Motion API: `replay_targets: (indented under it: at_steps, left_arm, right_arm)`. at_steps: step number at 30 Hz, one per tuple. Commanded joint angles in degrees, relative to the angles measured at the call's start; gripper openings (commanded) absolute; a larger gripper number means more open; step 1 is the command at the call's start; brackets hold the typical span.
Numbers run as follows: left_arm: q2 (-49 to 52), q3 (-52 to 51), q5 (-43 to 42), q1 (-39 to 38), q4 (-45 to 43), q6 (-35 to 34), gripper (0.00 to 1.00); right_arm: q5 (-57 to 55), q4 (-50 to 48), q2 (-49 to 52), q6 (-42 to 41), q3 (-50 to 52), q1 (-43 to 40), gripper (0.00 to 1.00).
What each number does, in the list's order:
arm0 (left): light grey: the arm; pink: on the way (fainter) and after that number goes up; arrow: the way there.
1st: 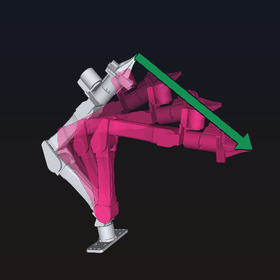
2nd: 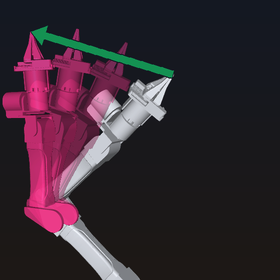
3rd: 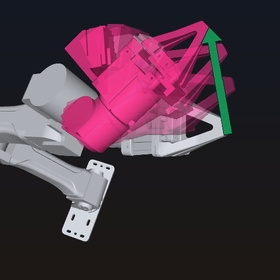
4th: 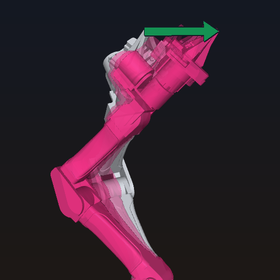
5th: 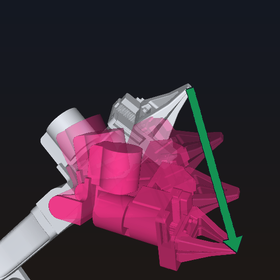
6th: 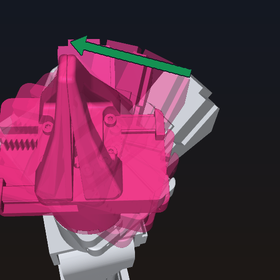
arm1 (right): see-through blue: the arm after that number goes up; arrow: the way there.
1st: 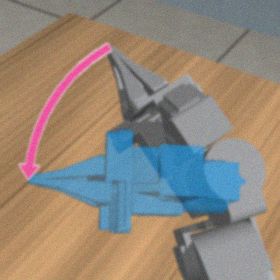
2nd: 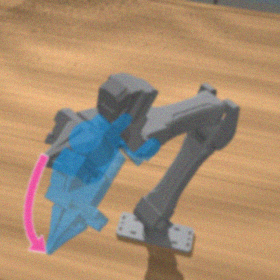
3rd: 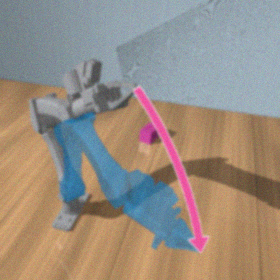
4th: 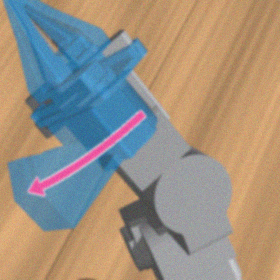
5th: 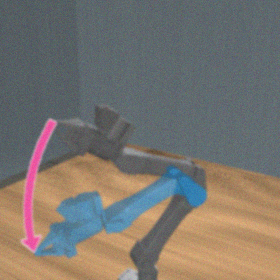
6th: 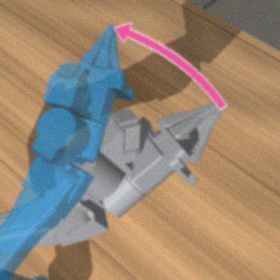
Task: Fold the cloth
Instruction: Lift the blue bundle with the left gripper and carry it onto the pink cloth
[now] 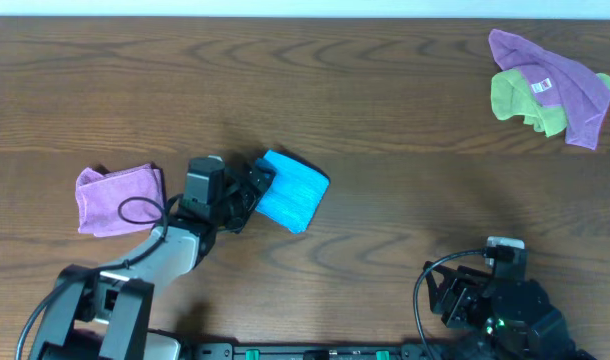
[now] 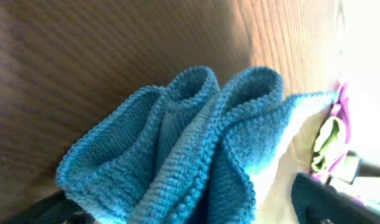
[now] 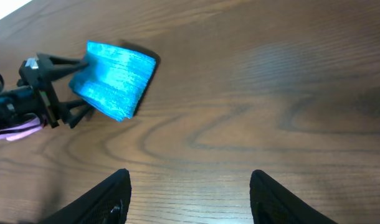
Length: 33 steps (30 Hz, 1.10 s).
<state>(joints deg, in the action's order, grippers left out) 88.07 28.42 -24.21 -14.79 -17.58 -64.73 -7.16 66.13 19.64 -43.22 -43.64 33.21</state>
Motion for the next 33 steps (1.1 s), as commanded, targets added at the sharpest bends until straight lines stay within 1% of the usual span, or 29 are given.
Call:
replay_targets:
  at_steps: [1, 3, 6, 8, 9, 13, 16, 20, 25, 28, 33]
  left_arm:
    - [2.6, -0.9, 1.6, -0.6, 0.5, -1.4, 0.75]
    - [2.6, -0.9, 1.9, -0.6, 0.5, -1.4, 0.62]
    - [2.6, -0.9, 2.0, -0.6, 0.6, -1.4, 0.48]
    - [2.6, -0.9, 2.0, -0.6, 0.5, -1.4, 0.35]
    - [2.6, -0.9, 1.9, -0.6, 0.5, -1.4, 0.31]
    - [2.6, -0.9, 1.9, -0.6, 0.5, -1.2, 0.16]
    - [2.6, -0.9, 1.5, -0.6, -0.8, 1.2, 0.06]
    - [2.6, -0.6, -0.8, -0.6, -2.8, 4.6, 0.06]
    - [2.3, 1.8, -4.4, -0.5, -2.1, 8.2, 0.06]
    - [0.7, 3.7, -4.5, -0.4, 2.7, 10.1, 0.06]
    - [-4.4, 10.2, -1.6, 1.7, 19.0, 17.2, 0.06]
  right_arm:
    - [0.1, -0.1, -0.1, 0.0, 0.0, -0.3, 0.61]
    - [0.1, -0.1, -0.1, 0.0, 0.0, -0.3, 0.61]
    - [0.1, -0.1, -0.1, 0.0, 0.0, -0.3, 0.61]
    - [0.1, -0.1, -0.1, 0.0, 0.0, -0.3, 0.62]
    - [0.1, -0.1, -0.1, 0.0, 0.0, -0.3, 0.61]
    - [0.1, -0.1, -0.1, 0.0, 0.0, -0.3, 0.62]
    - [0.1, -0.1, -0.1, 0.0, 0.0, -0.3, 0.61]
    - [0.1, -0.1, -0.1, 0.0, 0.0, -0.3, 0.62]
    - [0.1, 0.0, -0.1, 0.5, 0.0, -0.3, 0.61]
    - [0.1, 0.0, -0.1, 0.5, 0.0, -0.3, 0.61]
    - [0.1, 0.0, -0.1, 0.5, 0.0, -0.3, 0.61]
